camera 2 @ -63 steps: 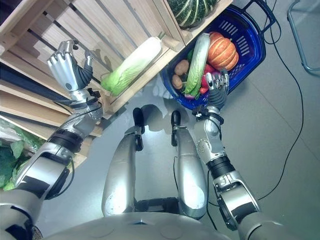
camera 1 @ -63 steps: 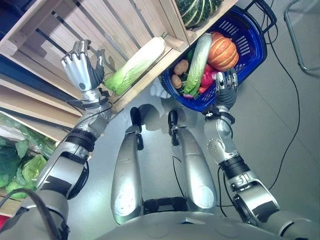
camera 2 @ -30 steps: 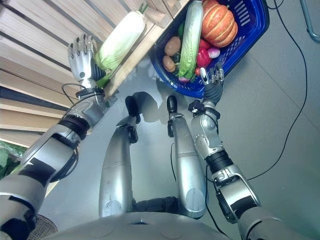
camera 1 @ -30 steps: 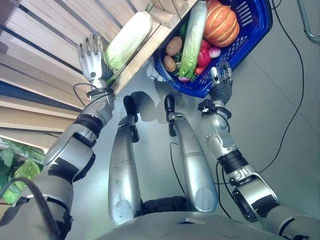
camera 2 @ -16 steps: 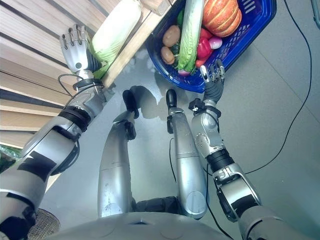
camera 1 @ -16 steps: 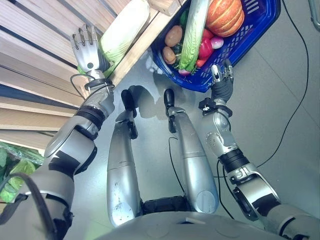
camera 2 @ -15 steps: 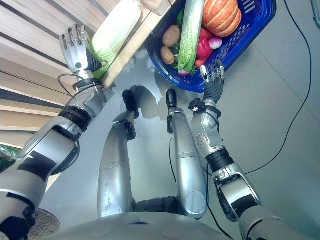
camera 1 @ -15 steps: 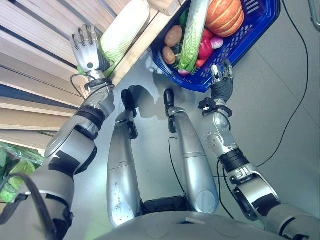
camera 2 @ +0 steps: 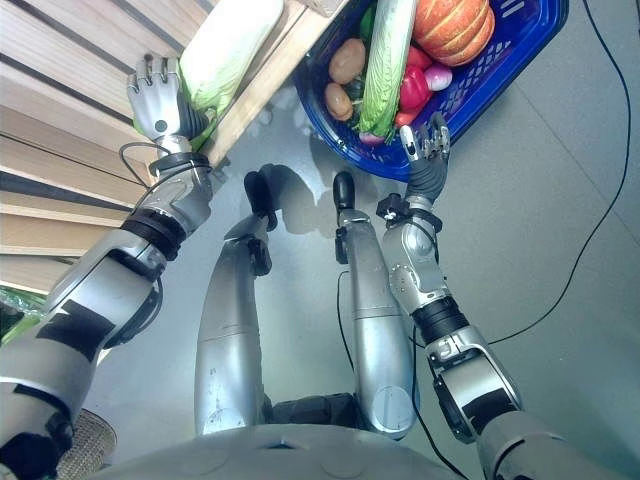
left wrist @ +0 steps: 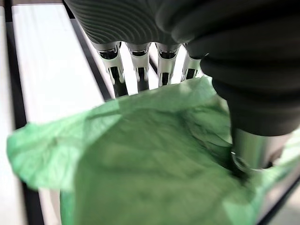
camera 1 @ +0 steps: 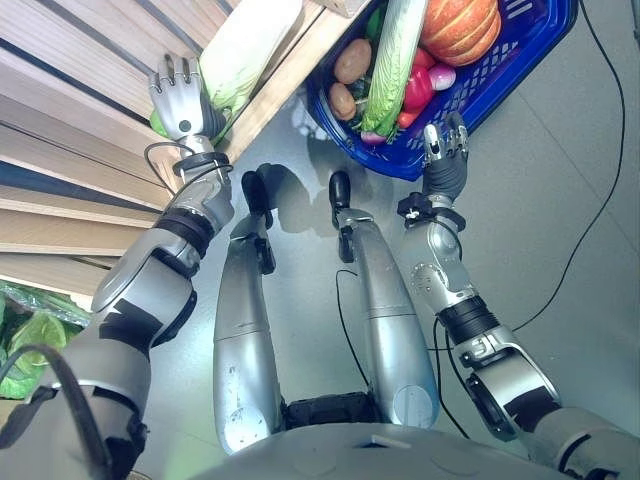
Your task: Pick up fruits and vegetables into the basket
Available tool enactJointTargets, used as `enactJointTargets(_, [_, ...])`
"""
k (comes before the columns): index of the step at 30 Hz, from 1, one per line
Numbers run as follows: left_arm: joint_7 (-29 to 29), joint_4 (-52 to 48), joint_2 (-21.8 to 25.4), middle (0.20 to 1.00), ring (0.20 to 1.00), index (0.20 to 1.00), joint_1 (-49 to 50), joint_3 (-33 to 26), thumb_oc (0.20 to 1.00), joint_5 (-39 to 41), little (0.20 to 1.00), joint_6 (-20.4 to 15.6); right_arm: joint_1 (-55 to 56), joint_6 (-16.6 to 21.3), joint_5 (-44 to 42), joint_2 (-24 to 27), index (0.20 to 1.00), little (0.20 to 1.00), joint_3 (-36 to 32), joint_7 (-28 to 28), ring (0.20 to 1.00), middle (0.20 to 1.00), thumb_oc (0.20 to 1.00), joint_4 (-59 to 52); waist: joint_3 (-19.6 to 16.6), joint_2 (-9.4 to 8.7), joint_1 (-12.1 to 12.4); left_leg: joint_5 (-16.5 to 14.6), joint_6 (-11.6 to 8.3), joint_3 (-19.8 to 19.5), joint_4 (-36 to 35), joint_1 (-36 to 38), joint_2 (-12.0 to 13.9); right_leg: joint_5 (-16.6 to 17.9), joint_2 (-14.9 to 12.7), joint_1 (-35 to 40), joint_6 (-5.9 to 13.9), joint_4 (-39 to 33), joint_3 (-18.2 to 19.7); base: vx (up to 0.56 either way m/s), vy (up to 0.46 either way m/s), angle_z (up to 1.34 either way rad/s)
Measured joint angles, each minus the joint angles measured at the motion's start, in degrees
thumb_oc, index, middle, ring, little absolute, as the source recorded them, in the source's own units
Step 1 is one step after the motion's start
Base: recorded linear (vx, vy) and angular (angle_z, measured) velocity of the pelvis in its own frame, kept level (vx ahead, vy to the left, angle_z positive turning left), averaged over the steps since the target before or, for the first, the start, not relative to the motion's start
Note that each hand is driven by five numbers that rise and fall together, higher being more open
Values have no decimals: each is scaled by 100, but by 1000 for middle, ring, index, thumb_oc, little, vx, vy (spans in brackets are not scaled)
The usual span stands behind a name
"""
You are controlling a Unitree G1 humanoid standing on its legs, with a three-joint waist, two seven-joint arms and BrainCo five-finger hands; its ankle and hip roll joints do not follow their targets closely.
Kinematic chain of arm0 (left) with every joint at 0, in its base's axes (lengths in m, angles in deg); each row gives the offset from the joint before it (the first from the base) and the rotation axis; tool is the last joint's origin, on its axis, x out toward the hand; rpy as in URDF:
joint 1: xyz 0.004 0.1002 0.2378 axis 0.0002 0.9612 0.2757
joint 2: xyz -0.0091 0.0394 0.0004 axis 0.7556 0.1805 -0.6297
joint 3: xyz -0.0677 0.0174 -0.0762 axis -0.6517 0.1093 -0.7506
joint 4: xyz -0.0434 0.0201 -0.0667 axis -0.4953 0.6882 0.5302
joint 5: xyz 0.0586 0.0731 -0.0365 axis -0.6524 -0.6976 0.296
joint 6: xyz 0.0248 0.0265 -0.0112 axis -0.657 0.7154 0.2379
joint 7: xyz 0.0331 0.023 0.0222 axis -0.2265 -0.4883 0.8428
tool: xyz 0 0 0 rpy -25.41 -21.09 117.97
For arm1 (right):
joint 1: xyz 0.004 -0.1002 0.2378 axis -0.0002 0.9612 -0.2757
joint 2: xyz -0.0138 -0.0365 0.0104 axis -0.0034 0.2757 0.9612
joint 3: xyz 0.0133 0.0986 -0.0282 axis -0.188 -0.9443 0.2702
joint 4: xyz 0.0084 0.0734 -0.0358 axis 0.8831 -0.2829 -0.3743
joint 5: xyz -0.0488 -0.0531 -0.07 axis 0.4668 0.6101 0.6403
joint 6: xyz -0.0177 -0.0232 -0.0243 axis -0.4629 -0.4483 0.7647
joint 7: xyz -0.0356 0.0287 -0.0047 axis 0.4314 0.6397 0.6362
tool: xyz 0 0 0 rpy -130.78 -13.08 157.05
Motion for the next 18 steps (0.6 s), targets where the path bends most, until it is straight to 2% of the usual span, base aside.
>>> enactJointTargets(5, [-8,7,80,200,200,200,-6,5,200,-86,200,-37,-2,1,-2,-7,1000,1000,1,-32,1000,1000,1000,0,1,-4,-29,-5,6,6,9,7,0,0,6,15,0,-6,14,0,0,0])
enactJointTargets(9, [4,43,143,200,200,200,19,-1,200,-113,200,-251,67,3,-11,-23,1000,1000,46,-144,1000,1000,1000,1,7,-26,-72,11,35,13,5,172,0,26,5,183,-37,-19,17,0,0,0])
enactJointTargets(13, [196,53,166,200,200,200,242,-88,200,-110,200,-509,201,13,-23,-78,1000,1000,99,-275,1000,1000,1000,0,4,-38,-88,17,18,15,-227,701,6,21,2,721,-25,-245,-14,1,0,1])
enactJointTargets(18, [772,-435,392,200,200,200,947,-672,200,-114,200,-987,464,16,-22,-118,1000,1000,98,-457,1000,1000,1000,-51,-1,-35,44,176,-109,-25,-840,1552,-18,43,-19,1496,-48,-651,-111,17,0,7])
